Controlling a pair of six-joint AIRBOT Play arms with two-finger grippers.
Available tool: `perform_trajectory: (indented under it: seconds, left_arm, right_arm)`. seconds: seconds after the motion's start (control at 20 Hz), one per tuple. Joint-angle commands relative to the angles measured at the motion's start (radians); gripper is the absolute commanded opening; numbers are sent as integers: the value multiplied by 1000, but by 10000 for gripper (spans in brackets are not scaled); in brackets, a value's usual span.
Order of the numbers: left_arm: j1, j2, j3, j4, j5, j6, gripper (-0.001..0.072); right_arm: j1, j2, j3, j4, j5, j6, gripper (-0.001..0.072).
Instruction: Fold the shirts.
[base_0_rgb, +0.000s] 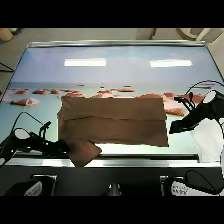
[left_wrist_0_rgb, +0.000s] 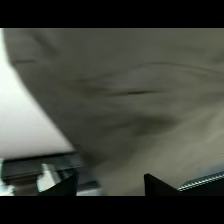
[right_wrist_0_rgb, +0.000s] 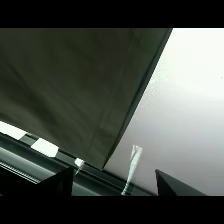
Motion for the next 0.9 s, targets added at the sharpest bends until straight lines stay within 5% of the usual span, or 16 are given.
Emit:
perform_trajectory:
  seconds: [0.0, 0.1, 0.15, 0.2, 0.25, 0.55, 0.85]
  left_arm:
    - [-69, 3, -32, -15, 177, -60, 474]
    - [-80, 4, -28, -15, 212, -74, 373]
    - [-79, 5, -23, -14, 208, -73, 277]
    - [-78, 5, -19, -14, 204, -70, 72]
    - [-78, 8, -18, -15, 205, -70, 35]
    - [-78, 32, 2, -15, 179, -47, 34]
    - [-78, 61, 2, -14, 170, -47, 34]
  right_arm:
    - [0, 2, -78, 31, -11, -13, 589]
    - [0, 2, -116, 48, -28, -28, 624]
    - [0, 2, -129, 59, -40, -29, 623]
    - [0, 2, -141, 72, -58, -29, 623]
    - [0, 2, -154, 81, -75, -29, 622]
    - [0, 1, -235, 204, -217, -13, 585]
    - [0, 50, -186, 185, -142, -49, 533]
